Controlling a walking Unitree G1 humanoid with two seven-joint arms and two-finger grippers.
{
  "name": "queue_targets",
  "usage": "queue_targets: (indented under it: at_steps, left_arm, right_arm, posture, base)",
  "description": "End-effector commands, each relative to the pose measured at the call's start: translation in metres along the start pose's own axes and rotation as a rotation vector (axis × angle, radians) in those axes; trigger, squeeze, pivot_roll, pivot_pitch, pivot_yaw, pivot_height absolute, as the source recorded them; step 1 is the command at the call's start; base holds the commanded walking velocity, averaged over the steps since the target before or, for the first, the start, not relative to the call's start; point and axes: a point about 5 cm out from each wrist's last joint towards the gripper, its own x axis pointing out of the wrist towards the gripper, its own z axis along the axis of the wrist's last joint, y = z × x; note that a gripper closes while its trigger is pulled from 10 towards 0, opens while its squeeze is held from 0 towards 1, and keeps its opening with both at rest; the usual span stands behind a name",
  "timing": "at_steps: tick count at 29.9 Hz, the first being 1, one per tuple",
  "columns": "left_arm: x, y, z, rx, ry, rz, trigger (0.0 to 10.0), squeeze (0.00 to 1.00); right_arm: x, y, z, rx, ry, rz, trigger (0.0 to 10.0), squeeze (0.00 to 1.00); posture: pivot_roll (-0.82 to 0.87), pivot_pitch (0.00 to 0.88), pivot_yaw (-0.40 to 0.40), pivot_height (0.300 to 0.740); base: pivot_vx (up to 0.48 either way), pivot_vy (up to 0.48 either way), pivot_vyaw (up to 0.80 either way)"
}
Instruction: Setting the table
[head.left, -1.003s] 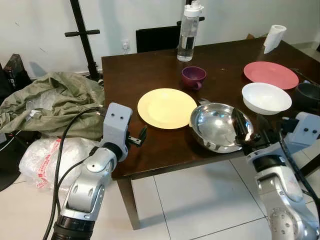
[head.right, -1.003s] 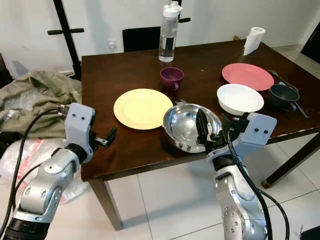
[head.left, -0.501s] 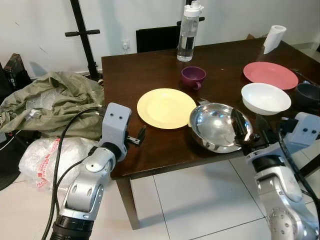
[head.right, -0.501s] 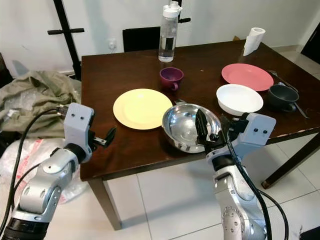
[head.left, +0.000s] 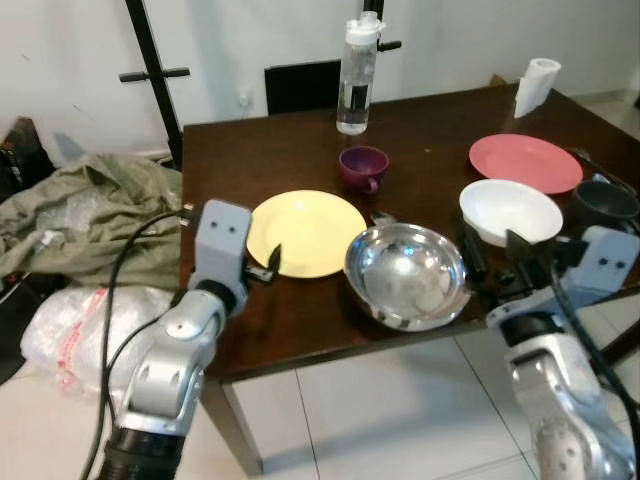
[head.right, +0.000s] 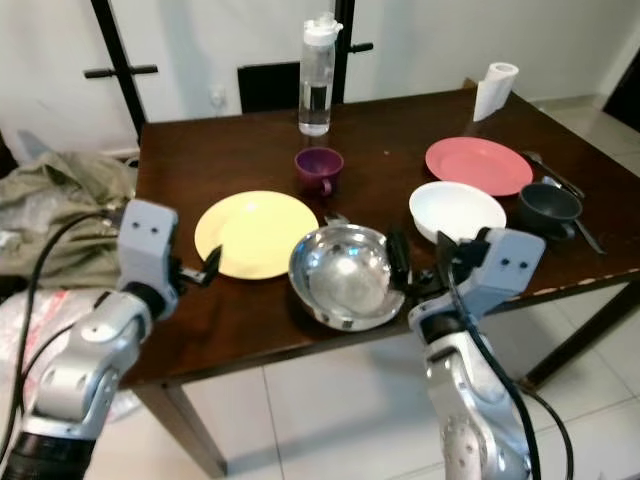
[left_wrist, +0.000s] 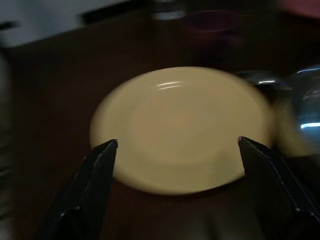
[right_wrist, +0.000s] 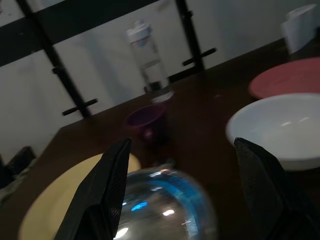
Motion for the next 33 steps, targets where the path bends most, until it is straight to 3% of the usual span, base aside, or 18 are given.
queue_targets:
  at_steps: [1, 20, 24, 29, 33]
  left_arm:
    - [-0.001, 0.002, -0.005, -0.002, 0.025, 0.008, 10.0, 0.0]
    - [-0.002, 0.002, -0.005, -0.024, 0.02, -0.009, 10.0, 0.0]
    - [-0.006, 0.007, -0.016, -0.091, 0.04, 0.034, 10.0, 0.0]
    - [-0.016, 0.006, -0.023, -0.093, 0.012, 0.036, 10.0, 0.0]
    - [-0.031, 0.002, -0.024, -0.103, -0.017, -0.028, 10.0, 0.0]
  right_arm:
    - [-0.002, -0.002, -0.002, -0.008, 0.01, -0.008, 10.0, 0.0]
    - [-0.003, -0.001, -0.003, -0.008, 0.014, -0.006, 10.0, 0.0]
    - [-0.009, 0.009, -0.02, -0.032, 0.08, 0.034, 10.0, 0.0]
    - [-0.017, 0.011, -0.038, -0.079, 0.151, 0.035, 10.0, 0.0]
    - [-0.023, 0.008, -0.045, -0.14, 0.178, 0.034, 10.0, 0.0]
  posture:
    - [-0.01, 0.171, 0.099, 0.74]
    - [-0.01, 0.177, 0.099, 0.74]
    - [-0.02, 0.175, 0.086, 0.74]
    - [-0.01, 0.168, 0.07, 0.74]
    - [-0.01, 0.157, 0.048, 0.74]
  base:
    - [0.0, 0.0, 0.0]
    - [0.0, 0.0, 0.0]
    - [0.0, 0.0, 0.0]
    - [0.0, 0.0, 0.0]
    - [0.0, 0.0, 0.0]
